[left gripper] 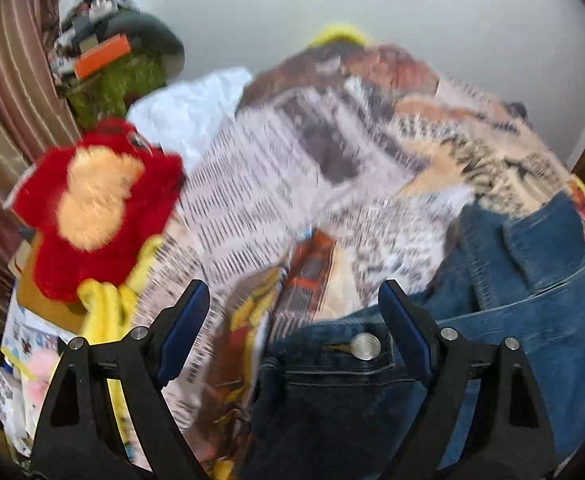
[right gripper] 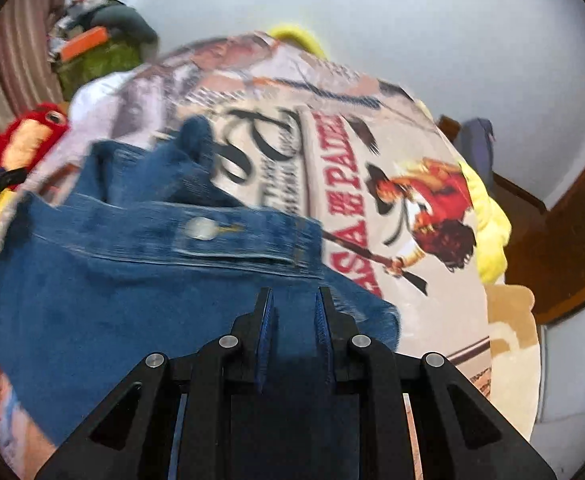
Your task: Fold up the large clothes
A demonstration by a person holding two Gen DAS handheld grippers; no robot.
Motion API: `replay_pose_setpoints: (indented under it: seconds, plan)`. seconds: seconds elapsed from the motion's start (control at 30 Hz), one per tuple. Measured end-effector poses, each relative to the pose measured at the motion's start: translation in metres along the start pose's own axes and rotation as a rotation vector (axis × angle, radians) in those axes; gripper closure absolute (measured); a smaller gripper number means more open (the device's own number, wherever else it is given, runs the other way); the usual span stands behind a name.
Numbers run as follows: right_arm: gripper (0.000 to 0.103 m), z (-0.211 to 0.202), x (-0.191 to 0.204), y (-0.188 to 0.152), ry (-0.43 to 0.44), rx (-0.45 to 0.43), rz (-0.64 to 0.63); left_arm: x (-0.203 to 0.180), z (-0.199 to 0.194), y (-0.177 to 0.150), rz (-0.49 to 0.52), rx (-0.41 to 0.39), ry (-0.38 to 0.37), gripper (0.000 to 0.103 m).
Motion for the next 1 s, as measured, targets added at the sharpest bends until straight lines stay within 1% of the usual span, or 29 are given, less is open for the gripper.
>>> replay_pose_setpoints:
  seconds: [0.07,0.13,0.2,0.27,0.37,0.43,0.53,0.6,0.63,0.67,0.7,0.73,0.77,0.87,0.93,1.0]
  plan:
    - [0.086,-0.015,0.011,0.004,0.038,-0.026,-0.003,0.003,-0.022,0.008,-0.003,-0.034,-0.020,0.016]
    - [0.086,-0.031,0.029,0.009,0.086,-0.055,-0.012,0.005,-0.041,0.008,-0.018,-0.052,-0.067,0.016]
    - [0.086,-0.044,0.052,0.012,0.140,-0.078,-0.024,0.004,-0.058,0.001,-0.003,-0.051,-0.097,0.016]
    - [0.086,-0.053,0.081,0.012,0.205,-0.082,-0.033,-0.002,-0.072,-0.015,0.029,-0.040,-0.126,0.016]
    - [0.086,-0.054,0.119,0.008,0.283,-0.054,-0.057,-0.012,-0.082,-0.044,0.062,-0.013,-0.179,0.016]
    - [0.086,-0.050,0.147,0.000,0.309,-0.031,-0.098,-0.017,-0.082,-0.062,0.075,0.019,-0.201,0.016]
    - [0.086,-0.037,0.182,-0.019,0.317,0.010,-0.193,-0.027,-0.073,-0.095,0.128,0.075,-0.196,0.016]
    - [0.086,-0.020,0.202,-0.038,0.308,0.068,-0.287,-0.030,-0.060,-0.118,0.142,0.122,-0.181,0.016]
    - [0.086,-0.014,0.207,-0.046,0.291,0.089,-0.323,-0.029,-0.055,-0.127,0.135,0.145,-0.176,0.016]
    - [0.086,-0.011,0.209,-0.051,0.278,0.072,-0.354,-0.027,-0.047,-0.138,0.125,0.179,-0.169,0.016]
    - [0.086,-0.013,0.208,-0.055,0.282,0.035,-0.381,-0.024,-0.042,-0.147,0.115,0.195,-0.163,0.015]
    - [0.086,-0.014,0.206,-0.057,0.287,0.019,-0.397,-0.020,-0.040,-0.154,0.099,0.192,-0.164,0.015]
    - [0.086,-0.016,0.204,-0.060,0.284,0.014,-0.413,-0.014,-0.041,-0.158,0.071,0.174,-0.174,0.015]
    - [0.086,-0.019,0.191,-0.062,0.271,0.019,-0.395,-0.001,-0.046,-0.158,0.026,0.155,-0.160,0.009]
    - [0.086,-0.019,0.176,-0.062,0.244,0.034,-0.367,0.004,-0.048,-0.159,-0.003,0.160,-0.165,0.009]
    - [0.086,-0.021,0.162,-0.061,0.234,0.043,-0.331,0.008,-0.051,-0.158,-0.005,0.155,-0.141,0.009]
Point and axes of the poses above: each gripper's, at about its wrist camera, not at the fingertips, and z roughly the way its jaws point, x to its left, y to its top, the point moved 2 cm from there along z, roughly the way its jaws point, and after that the axes turned 11 degrees about -x, right-handed, at the moved point
